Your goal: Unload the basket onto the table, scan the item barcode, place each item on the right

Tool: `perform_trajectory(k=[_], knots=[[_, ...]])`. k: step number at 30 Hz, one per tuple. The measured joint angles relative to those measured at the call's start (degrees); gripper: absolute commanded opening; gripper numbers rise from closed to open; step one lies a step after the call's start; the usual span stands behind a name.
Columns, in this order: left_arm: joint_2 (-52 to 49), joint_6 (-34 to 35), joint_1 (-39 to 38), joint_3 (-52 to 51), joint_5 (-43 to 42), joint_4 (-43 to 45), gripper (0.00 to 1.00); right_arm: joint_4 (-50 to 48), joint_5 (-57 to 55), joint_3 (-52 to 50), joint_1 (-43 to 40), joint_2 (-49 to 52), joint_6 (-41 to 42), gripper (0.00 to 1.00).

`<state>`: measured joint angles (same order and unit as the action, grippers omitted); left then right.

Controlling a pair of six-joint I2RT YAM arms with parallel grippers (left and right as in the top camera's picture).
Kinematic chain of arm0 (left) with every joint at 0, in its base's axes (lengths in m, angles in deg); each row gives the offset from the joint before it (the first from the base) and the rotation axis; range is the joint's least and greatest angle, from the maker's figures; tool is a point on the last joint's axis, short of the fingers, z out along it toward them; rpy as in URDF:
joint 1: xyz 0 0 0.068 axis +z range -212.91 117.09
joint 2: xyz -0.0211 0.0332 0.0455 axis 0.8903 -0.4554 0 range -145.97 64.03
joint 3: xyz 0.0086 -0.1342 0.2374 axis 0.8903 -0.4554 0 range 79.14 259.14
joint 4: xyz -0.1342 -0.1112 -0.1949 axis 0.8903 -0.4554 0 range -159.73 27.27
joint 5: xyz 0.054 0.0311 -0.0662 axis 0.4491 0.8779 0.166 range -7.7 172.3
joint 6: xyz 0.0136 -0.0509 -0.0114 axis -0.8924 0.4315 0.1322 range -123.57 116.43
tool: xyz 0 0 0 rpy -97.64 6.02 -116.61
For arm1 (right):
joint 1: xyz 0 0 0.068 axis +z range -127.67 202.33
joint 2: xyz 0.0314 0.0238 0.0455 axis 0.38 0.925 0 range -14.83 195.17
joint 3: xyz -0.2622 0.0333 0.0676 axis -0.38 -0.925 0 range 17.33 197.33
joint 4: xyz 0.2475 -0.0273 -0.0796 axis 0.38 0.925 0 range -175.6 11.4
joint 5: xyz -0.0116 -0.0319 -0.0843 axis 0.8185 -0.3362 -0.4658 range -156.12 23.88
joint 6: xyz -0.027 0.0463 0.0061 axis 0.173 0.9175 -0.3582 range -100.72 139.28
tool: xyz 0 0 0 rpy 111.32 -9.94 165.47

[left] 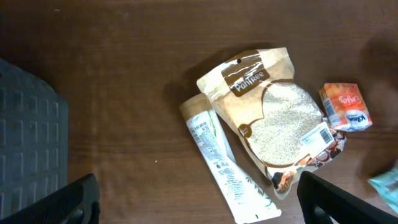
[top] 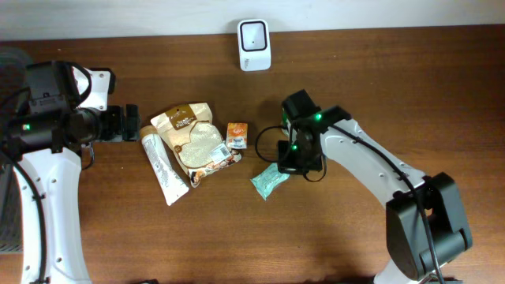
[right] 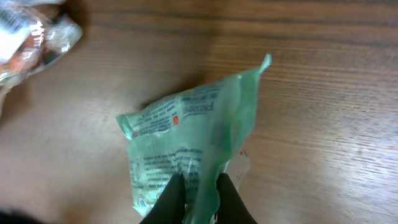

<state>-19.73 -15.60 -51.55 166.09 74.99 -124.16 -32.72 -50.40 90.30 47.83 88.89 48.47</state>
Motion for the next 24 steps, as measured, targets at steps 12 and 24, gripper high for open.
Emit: perform_trajectory(k=[12,24], knots=[[0.0,0.0,0.0,0.0,0.0,0.0,0.99,0.0,-0.7,-3.1,1.2,0.1,8.4,0.14],[0.0,0.0,0.0,0.0,0.0,0.0,0.99,1.8,1.5,-3.1,1.3,0.1,6.2,0.40]])
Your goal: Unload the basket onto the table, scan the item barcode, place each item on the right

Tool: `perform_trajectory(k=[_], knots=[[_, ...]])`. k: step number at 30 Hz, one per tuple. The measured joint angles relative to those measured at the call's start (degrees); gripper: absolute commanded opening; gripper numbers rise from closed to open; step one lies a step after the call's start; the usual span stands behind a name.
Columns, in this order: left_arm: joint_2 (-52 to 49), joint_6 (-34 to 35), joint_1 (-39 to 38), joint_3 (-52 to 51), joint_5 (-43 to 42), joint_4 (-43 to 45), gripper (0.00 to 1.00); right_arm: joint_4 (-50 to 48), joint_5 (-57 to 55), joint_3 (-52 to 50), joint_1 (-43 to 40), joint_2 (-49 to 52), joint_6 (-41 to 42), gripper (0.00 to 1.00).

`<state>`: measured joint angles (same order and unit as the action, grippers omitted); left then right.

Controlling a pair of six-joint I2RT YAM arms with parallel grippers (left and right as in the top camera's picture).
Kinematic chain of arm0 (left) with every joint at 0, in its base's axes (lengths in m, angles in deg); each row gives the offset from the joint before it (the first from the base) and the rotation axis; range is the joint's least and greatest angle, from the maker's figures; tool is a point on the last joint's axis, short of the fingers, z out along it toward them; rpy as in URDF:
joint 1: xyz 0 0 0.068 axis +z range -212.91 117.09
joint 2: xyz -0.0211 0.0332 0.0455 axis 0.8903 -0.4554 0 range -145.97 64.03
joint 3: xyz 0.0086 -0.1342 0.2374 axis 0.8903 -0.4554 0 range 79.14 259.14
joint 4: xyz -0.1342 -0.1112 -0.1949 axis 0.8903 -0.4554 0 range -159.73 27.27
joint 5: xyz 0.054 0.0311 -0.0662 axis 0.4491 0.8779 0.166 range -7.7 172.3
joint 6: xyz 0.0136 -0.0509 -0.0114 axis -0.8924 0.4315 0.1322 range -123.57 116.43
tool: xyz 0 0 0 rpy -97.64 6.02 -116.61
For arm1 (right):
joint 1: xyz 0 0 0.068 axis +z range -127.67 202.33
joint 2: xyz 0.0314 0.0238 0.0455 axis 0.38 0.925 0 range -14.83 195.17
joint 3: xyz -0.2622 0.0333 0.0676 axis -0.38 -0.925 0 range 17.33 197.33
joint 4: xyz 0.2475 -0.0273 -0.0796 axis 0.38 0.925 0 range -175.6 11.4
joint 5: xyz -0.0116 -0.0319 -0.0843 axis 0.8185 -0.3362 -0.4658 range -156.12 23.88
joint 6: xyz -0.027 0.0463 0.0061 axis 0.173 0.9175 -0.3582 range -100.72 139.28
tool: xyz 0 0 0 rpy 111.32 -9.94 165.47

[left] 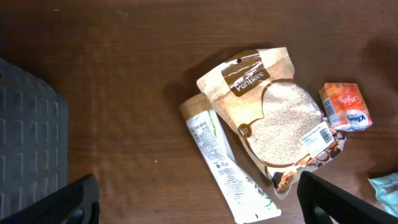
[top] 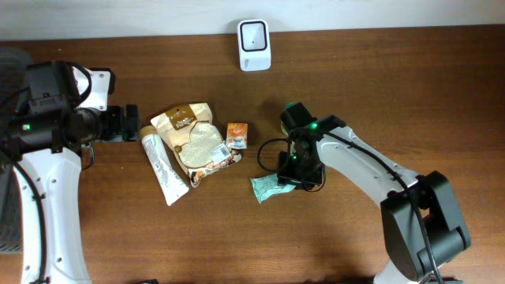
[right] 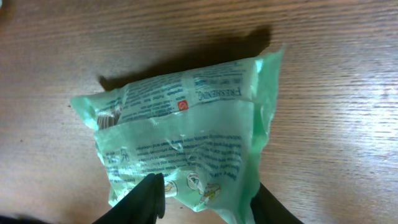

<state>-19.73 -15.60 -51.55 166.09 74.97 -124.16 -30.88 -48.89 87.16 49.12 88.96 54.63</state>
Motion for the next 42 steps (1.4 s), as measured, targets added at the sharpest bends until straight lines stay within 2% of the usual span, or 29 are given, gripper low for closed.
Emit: perform_trajectory(k=[9,13,18,42], knots=[[0.0,0.0,0.0,0.0,0.0,0.0,0.99,-0.1,1.9,0.0,-0.1,-0.1,-7.7,0.69],[0.0,0.0,0.0,0.0,0.0,0.0,0.99,-0.1,2.3,0.0,-1.0,-0.5,-8.9,0.75],[0.0,0.0,0.0,0.0,0.0,0.0,0.99,-0.3,2.3,0.0,-1.2,-0.7,-9.2,0.79],[0.0,0.0,0.0,0.0,0.0,0.0,0.99,-0.3,2.3,0.0,-1.2,-0.7,-9.3,0.82]])
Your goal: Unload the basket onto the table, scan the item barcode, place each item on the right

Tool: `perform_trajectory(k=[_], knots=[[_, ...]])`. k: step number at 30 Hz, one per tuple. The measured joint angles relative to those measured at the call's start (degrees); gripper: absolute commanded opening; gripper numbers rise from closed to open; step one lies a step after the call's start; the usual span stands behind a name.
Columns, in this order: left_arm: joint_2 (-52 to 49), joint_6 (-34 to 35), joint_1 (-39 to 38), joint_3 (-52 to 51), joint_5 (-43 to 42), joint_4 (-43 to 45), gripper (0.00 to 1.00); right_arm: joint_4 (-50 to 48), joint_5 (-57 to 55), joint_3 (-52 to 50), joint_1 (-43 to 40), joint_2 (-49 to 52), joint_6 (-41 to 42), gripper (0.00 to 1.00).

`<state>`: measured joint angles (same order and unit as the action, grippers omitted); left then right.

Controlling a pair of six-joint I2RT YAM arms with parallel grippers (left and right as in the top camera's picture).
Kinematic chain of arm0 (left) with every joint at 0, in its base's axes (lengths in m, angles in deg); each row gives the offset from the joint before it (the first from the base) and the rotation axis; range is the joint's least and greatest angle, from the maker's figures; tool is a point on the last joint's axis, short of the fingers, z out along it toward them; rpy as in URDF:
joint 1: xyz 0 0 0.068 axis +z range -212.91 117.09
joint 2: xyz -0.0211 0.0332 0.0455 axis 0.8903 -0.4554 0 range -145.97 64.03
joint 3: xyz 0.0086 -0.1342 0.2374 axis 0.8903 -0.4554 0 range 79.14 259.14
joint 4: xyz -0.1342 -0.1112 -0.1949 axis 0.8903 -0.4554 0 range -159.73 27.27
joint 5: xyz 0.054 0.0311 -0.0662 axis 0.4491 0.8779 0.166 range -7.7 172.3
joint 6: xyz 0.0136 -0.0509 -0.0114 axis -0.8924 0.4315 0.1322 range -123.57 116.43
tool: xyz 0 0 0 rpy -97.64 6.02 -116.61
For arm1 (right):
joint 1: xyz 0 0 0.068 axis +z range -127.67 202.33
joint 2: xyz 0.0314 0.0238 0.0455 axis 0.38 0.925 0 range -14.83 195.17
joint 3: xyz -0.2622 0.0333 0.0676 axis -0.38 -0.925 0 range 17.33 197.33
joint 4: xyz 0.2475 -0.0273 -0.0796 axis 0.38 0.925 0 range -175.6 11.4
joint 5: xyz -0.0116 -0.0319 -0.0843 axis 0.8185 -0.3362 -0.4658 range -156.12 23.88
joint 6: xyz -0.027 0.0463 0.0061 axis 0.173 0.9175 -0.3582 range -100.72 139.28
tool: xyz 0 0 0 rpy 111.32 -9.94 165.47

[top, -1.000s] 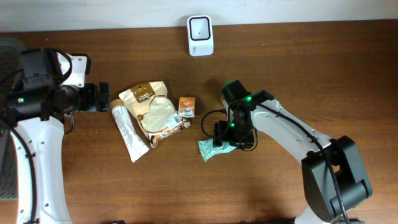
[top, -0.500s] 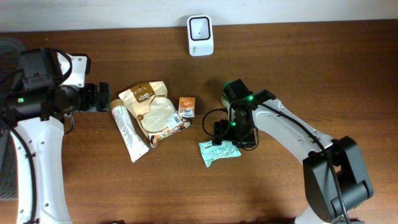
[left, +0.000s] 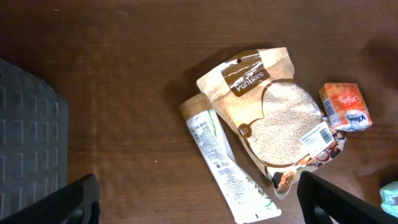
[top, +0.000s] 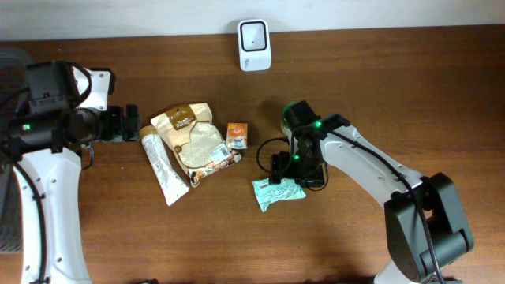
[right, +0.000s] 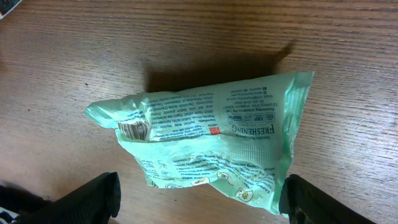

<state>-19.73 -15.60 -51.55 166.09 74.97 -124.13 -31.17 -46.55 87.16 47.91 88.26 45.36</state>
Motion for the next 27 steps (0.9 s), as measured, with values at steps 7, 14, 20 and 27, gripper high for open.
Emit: perform_trajectory(k=[7,14,20,27], knots=[[0.0,0.0,0.0,0.0,0.0,0.0,0.99,0.0,0.0,0.0,0.0,0.0,0.0,0.82],[0.0,0.0,0.0,0.0,0.0,0.0,0.99,0.0,0.0,0.0,0.0,0.0,-0.6,0.83],[0.0,0.0,0.0,0.0,0.0,0.0,0.99,0.0,0.0,0.0,0.0,0.0,-1.1,0.86],[0.0,0.0,0.0,0.0,0.0,0.0,0.99,-0.5,0.0,0.0,0.0,0.0,-1.9,0.87]])
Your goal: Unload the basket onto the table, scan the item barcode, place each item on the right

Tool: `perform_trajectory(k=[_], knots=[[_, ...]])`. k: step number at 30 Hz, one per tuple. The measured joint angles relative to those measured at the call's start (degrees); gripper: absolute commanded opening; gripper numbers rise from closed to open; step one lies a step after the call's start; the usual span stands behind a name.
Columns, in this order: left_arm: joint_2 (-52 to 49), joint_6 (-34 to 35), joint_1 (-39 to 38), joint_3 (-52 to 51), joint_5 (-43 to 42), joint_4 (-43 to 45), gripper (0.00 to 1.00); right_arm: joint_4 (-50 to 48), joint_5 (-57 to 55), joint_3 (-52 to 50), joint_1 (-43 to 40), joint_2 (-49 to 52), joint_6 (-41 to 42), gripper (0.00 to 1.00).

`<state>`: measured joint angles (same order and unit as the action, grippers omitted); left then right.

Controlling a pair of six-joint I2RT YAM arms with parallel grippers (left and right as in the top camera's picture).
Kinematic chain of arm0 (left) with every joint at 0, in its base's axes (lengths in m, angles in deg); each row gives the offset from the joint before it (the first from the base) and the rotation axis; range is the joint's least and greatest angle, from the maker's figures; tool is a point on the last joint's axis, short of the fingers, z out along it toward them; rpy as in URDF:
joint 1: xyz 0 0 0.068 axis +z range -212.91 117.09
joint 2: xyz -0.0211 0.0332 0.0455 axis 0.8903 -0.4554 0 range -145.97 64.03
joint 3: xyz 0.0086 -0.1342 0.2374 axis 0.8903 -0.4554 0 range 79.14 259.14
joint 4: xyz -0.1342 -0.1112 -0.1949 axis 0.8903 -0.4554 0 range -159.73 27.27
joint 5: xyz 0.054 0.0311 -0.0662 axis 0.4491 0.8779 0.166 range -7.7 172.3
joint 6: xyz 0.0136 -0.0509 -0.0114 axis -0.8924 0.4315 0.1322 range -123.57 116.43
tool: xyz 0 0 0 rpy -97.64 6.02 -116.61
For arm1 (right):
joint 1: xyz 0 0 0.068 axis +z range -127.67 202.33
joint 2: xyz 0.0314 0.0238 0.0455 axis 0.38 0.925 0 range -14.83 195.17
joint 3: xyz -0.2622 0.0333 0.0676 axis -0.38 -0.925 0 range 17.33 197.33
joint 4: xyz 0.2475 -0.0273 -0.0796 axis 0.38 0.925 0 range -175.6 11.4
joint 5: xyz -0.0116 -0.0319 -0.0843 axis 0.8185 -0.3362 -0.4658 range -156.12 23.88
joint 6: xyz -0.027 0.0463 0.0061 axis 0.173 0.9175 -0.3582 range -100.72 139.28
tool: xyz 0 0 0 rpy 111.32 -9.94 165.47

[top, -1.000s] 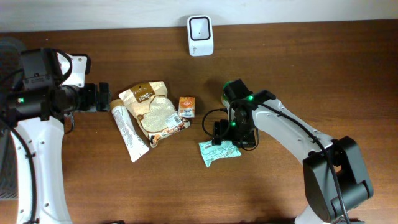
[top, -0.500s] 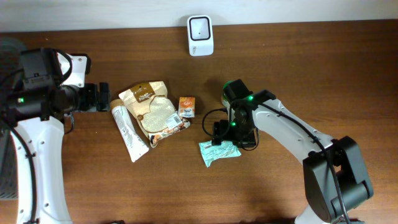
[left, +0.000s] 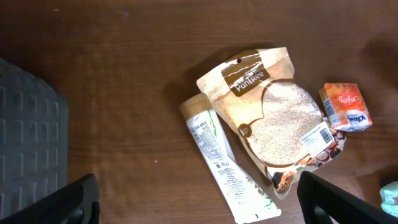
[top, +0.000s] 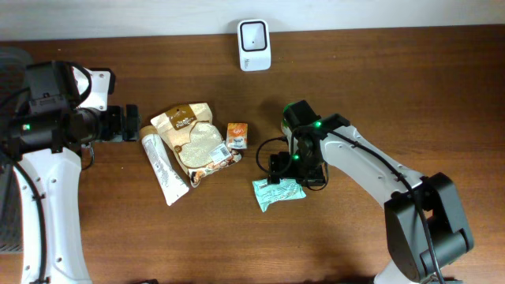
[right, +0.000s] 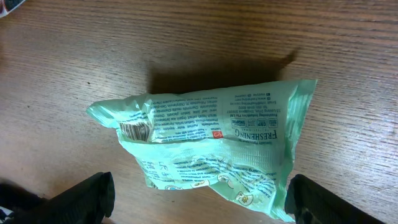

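A light green packet (top: 278,194) lies flat on the table, printed back up, with its barcode (right: 134,130) showing near its left end. My right gripper (right: 198,202) hangs open just above the green packet (right: 205,146), one finger on each side, not touching it. The white scanner (top: 254,35) stands at the table's far edge. My left gripper (left: 199,202) is open at the left, above bare wood, holding nothing.
Left of centre lie a tan grain pouch (top: 193,142), a white tube (top: 162,167) and a small orange carton (top: 237,134). The same three show in the left wrist view, with a grey mat (left: 28,143) at its left edge.
The right wrist view has shifted a hair, so the packet sits slightly lower left between wider-set fingers. Nothing else moved.
My right gripper was shut on the green packet, lifted at an angle. Then its fingers stood partly apart with the packet lower. Later the packet lay flat on the table between open fingers, and it lies there now. The left arm stayed still.
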<state>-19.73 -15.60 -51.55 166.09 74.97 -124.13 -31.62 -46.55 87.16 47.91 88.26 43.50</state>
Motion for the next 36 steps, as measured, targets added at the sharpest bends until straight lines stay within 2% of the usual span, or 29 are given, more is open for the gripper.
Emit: perform_trajectory(k=[10,16,19,24,29,36], knots=[[0.0,0.0,0.0,0.0,0.0,0.0,0.99,-4.8,4.2,0.0,-3.0,0.0,-5.7,0.87],[0.0,0.0,0.0,0.0,0.0,0.0,0.99,0.3,10.6,0.0,-12.7,-0.1,-16.1,0.86],[0.0,0.0,0.0,0.0,0.0,0.0,0.99,-0.5,16.7,-2.1,-18.6,-0.2,-21.6,0.81],[0.0,0.0,0.0,0.0,0.0,0.0,0.99,-3.2,23.1,-4.4,-18.6,2.6,-24.4,0.79],[0.0,0.0,0.0,0.0,0.0,0.0,0.99,-3.7,24.1,-4.5,-17.6,6.8,-24.8,0.77],[0.0,0.0,0.0,0.0,0.0,0.0,0.99,-5.9,24.8,-7.0,-17.7,7.2,-25.2,0.76]])
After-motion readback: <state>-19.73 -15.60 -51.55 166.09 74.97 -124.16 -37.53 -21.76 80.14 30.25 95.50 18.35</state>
